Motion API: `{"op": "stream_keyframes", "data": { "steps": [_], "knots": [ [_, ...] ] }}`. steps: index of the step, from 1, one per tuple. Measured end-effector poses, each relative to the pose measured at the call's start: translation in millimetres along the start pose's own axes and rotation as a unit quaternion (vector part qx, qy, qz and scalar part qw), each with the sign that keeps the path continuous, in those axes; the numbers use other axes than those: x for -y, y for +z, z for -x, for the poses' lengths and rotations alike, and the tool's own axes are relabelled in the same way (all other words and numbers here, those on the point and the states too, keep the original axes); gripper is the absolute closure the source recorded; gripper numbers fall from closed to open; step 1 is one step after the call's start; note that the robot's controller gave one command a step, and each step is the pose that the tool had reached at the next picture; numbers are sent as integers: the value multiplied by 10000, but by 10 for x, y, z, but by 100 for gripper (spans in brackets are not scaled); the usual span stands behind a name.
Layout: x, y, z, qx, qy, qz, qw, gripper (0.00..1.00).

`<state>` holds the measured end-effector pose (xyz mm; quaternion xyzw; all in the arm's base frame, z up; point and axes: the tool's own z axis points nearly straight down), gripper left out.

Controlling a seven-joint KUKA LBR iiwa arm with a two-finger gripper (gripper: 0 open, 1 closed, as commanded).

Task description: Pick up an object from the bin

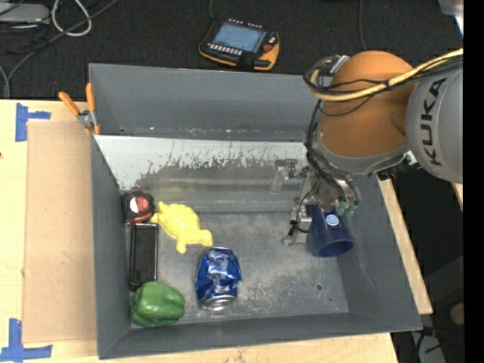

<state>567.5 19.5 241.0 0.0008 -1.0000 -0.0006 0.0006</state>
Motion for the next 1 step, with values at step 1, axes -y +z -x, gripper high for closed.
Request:
{"op": "stream_keyframes", "data": {
  "steps": [1],
  "knots": [
    [0,0,0,0,0,0,10000,0]
  ]
}}
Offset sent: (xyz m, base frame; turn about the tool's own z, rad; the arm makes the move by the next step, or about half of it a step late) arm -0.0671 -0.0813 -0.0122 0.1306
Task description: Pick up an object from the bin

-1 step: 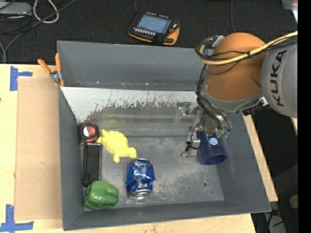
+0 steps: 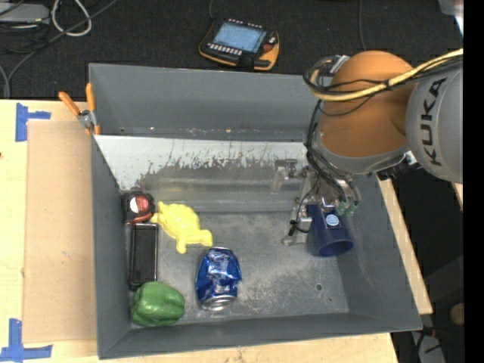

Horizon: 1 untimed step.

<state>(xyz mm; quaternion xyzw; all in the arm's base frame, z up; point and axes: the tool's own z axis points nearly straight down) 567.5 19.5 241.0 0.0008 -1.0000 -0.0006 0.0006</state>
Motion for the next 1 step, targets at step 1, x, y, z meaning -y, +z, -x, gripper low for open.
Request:
{"op": "stream_keyframes", "data": {
  "steps": [1],
  "knots": [
    [791,129,-668,-22,647,5,9979,0]
  ]
}}
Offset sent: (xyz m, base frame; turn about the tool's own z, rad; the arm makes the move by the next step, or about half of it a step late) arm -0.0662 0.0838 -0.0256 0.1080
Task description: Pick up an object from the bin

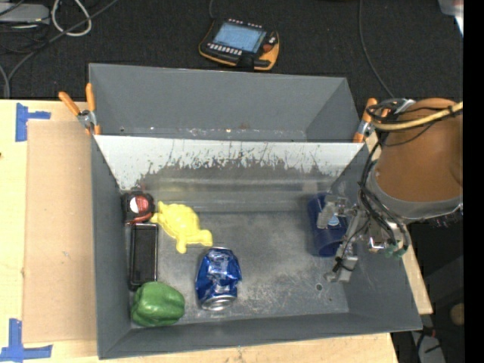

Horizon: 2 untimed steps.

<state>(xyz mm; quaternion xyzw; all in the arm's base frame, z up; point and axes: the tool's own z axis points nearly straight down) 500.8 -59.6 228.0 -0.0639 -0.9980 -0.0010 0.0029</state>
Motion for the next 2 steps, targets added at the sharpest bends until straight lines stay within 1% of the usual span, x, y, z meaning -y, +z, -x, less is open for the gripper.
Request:
{"op": "stream_keyframes", "data": {
  "steps": [1,2],
  "knots": [
    [-1052,88,-128,20,-49,4,10000,0],
    [-1636,139,-207,32,-121,12,9999,0]
  ]
}}
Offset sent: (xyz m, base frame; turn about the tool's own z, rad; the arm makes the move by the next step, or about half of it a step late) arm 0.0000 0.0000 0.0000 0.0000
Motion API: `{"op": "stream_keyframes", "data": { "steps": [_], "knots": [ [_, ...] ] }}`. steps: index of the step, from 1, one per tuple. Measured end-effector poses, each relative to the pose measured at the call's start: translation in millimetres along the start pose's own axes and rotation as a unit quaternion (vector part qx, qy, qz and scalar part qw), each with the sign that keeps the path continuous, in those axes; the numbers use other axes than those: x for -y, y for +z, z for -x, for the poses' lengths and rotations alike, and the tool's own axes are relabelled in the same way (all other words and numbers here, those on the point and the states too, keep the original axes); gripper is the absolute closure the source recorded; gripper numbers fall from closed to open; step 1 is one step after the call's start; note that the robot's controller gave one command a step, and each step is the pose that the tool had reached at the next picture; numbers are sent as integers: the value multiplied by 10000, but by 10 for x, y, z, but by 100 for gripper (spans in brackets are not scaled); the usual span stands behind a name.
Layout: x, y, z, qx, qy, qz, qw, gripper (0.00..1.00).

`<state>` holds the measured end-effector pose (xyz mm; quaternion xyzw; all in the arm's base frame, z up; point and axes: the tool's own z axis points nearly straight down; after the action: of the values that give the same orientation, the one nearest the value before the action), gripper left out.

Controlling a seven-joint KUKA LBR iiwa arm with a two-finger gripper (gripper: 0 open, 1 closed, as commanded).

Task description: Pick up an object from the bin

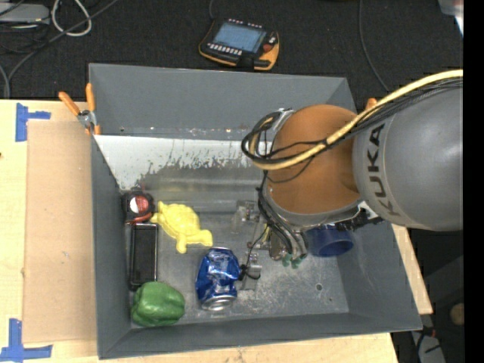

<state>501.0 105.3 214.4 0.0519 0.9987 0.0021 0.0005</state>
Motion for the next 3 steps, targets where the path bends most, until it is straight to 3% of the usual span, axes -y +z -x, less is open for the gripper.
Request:
{"op": "stream_keyframes", "data": {
  "steps": [1,2,3],
  "knots": [
    [435,-28,152,1,-4,-10,10000,0],
    [-539,569,-114,-3,-44,6,10000,0],
    [-421,737,75,20,524,-14,9986,0]
  ]
}}
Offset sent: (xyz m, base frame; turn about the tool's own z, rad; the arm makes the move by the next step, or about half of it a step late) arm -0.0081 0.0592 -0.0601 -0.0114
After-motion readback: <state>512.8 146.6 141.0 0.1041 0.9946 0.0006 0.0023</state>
